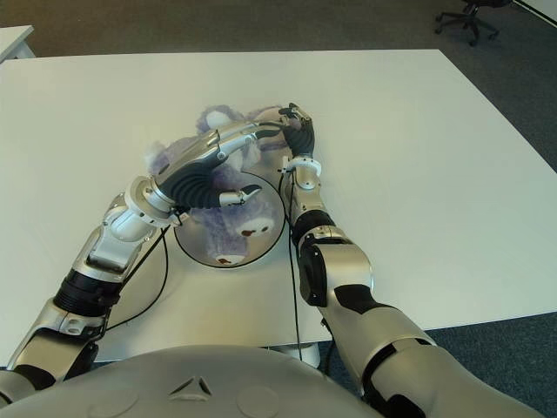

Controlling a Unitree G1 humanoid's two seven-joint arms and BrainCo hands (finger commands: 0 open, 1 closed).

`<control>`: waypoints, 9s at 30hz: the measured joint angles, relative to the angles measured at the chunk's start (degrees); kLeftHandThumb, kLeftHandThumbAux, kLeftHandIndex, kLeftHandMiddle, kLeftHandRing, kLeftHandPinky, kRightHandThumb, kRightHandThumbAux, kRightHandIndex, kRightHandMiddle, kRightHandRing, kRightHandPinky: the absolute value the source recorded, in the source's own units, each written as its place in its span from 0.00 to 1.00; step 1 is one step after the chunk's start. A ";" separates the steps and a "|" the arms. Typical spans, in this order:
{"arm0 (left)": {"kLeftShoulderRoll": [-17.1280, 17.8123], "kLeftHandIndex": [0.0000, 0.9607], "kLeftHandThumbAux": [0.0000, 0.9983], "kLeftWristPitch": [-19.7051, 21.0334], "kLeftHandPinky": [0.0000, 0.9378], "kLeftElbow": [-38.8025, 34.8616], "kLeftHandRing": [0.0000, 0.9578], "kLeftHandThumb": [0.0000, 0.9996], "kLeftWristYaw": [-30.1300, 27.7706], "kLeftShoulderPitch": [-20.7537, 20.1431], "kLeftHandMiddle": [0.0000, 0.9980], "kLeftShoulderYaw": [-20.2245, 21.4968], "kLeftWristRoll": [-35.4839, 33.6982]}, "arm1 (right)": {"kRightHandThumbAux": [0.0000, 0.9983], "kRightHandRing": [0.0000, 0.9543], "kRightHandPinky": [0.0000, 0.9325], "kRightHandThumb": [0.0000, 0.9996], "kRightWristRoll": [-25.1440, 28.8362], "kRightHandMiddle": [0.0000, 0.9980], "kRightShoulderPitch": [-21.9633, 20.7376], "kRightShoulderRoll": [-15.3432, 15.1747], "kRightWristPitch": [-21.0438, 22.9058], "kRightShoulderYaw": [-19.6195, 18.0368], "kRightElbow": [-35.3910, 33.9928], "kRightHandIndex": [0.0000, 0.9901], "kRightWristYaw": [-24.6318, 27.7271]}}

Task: Put the doll into the plate.

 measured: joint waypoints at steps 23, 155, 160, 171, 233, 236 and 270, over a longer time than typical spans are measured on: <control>0.79 0.00 0.32 -2.42 0.00 0.10 0.00 0.23 3.45 0.01 0.00 0.46 6.64 | 0.74 0.06 0.10 0.69 -0.35 0.07 1.19 0.70 5.07 2.72 -4.51 0.40 -2.41; 2.53 0.00 0.30 -4.10 0.02 10.36 0.00 0.08 5.04 -1.39 0.01 18.83 -12.86 | 0.74 0.17 0.24 0.68 -0.35 0.16 0.84 -0.55 -0.74 1.83 0.46 0.40 0.51; 2.11 0.00 0.28 -6.51 0.04 16.64 0.01 0.09 3.69 -3.72 0.02 18.84 -18.62 | 0.74 0.17 0.24 0.68 -0.35 0.16 0.83 -0.61 -0.74 1.81 0.49 0.40 0.50; 0.65 0.00 0.35 -5.49 0.05 21.14 0.03 0.07 2.53 -4.87 0.03 19.47 -22.55 | 0.74 0.17 0.23 0.68 -0.26 0.16 0.80 -0.60 -0.74 1.74 0.49 0.40 0.62; -4.12 0.01 0.36 -12.56 0.08 52.95 0.11 0.00 16.95 -16.17 0.12 22.65 -16.34 | 0.73 0.17 0.24 0.68 0.14 0.17 0.68 -1.37 -1.11 0.13 0.66 0.40 2.37; -4.17 0.00 0.37 -12.62 0.10 53.61 0.10 0.00 17.41 -16.31 0.11 22.56 -16.29 | 0.73 0.17 0.24 0.68 0.15 0.17 0.67 -1.37 -1.12 -0.08 0.66 0.40 2.52; -3.96 0.01 0.49 -10.43 0.10 65.40 0.11 0.00 14.24 -21.18 0.12 23.25 -19.25 | 0.74 0.17 0.24 0.68 0.38 0.17 0.77 -1.34 -1.40 -0.94 0.77 0.40 3.14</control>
